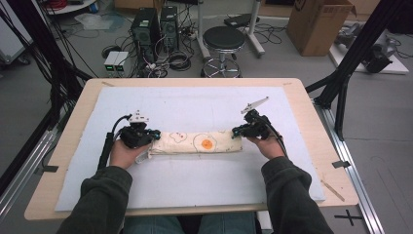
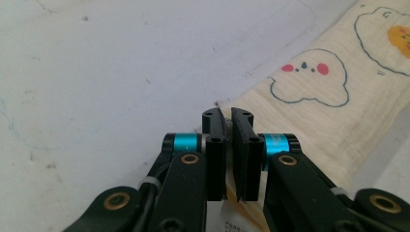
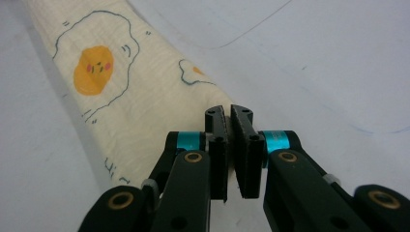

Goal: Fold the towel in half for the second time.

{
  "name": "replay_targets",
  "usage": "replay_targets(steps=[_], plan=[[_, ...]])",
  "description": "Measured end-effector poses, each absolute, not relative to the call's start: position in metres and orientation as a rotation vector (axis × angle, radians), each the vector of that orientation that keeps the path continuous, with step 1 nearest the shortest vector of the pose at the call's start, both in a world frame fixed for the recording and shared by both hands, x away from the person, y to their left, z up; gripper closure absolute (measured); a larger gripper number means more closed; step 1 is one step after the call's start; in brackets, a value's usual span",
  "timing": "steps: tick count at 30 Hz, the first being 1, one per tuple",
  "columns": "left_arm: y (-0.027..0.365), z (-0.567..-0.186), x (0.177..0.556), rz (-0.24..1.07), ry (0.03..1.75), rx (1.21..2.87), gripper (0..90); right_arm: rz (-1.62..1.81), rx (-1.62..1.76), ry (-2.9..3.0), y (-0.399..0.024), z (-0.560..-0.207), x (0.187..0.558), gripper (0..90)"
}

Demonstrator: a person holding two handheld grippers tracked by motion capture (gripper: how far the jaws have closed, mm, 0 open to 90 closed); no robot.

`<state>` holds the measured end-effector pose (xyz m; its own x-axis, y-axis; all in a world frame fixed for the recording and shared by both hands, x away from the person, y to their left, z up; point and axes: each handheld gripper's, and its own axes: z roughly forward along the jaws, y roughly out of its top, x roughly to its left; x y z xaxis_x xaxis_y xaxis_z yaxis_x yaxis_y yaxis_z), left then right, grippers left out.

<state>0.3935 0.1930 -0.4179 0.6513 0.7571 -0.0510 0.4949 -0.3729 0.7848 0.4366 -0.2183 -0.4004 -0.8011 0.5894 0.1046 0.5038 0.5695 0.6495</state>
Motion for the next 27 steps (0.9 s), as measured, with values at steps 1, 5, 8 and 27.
replay_targets(steps=[1, 5, 8, 27], plan=[[0.193, -0.418, 0.397, 0.398, 0.981, 2.053, 84.5, 1.058, 0.942, 2.66, -0.219, -0.4, 0.439, 85.9], [0.19, -0.417, 0.407, 0.424, 1.0, 2.042, 84.5, 1.051, 0.975, 2.639, -0.222, -0.402, 0.45, 86.0], [0.189, -0.417, 0.414, 0.43, 1.008, 2.044, 84.5, 1.053, 1.004, 2.626, -0.226, -0.404, 0.457, 86.0], [0.182, -0.43, 0.441, 0.441, 1.079, 2.047, 84.4, 0.962, 1.048, 2.595, -0.224, -0.412, 0.484, 85.9]])
